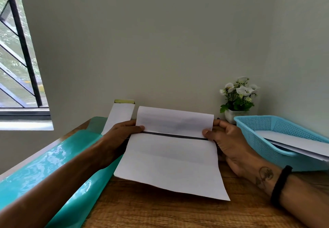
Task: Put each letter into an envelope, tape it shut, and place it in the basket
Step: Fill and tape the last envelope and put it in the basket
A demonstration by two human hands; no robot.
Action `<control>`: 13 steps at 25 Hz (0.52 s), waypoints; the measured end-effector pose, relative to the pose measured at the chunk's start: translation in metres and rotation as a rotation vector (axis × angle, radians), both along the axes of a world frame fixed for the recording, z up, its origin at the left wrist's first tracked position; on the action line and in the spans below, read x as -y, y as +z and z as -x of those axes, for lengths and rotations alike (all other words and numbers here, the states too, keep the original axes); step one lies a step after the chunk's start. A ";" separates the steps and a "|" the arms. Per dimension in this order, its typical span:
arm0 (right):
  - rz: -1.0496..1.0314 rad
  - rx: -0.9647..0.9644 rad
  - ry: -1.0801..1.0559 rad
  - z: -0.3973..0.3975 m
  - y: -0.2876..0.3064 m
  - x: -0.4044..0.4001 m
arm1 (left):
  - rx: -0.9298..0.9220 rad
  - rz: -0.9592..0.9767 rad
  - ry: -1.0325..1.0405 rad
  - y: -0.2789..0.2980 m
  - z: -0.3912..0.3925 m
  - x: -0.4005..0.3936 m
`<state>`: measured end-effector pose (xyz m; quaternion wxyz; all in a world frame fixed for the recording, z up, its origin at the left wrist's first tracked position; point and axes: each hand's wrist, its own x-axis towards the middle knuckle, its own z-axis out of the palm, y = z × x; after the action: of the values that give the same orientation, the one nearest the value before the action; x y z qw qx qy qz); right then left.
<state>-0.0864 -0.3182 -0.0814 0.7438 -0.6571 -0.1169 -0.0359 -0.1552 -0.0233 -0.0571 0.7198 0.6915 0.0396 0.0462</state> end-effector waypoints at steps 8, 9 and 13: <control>-0.084 -0.054 0.071 -0.002 0.006 0.001 | -0.056 0.286 0.077 0.003 0.001 -0.003; -0.085 -0.066 0.058 -0.002 0.007 0.000 | -0.047 0.303 0.081 0.003 0.001 -0.004; -0.133 -0.080 0.044 -0.003 0.006 0.001 | -0.007 0.270 0.051 0.004 0.001 -0.002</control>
<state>-0.0833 -0.3192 -0.0753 0.7904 -0.6046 -0.0990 -0.0010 -0.1566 -0.0215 -0.0529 0.8047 0.5873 0.0654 0.0561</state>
